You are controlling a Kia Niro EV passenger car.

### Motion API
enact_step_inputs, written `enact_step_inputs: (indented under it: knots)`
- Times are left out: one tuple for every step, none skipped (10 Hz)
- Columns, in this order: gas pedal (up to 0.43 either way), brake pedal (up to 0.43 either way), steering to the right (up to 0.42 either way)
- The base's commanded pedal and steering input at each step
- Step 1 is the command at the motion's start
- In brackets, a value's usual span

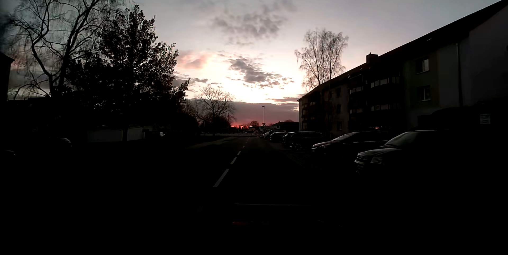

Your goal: Follow the waypoints while adhering to traffic rules and regulations

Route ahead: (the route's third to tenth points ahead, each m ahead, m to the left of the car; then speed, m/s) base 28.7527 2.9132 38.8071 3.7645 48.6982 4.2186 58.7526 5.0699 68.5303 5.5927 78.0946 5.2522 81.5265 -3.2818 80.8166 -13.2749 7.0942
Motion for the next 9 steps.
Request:
enact_step_inputs:
  knots:
    - [0.098, 0.0, -0.056]
    - [0.098, 0.0, -0.051]
    - [0.098, 0.0, -0.043]
    - [0.11, 0.0, -0.034]
    - [0.11, 0.0, -0.023]
    - [0.11, 0.0, -0.018]
    - [0.11, 0.0, -0.017]
    - [0.11, 0.0, -0.014]
    - [0.11, 0.0, -0.011]
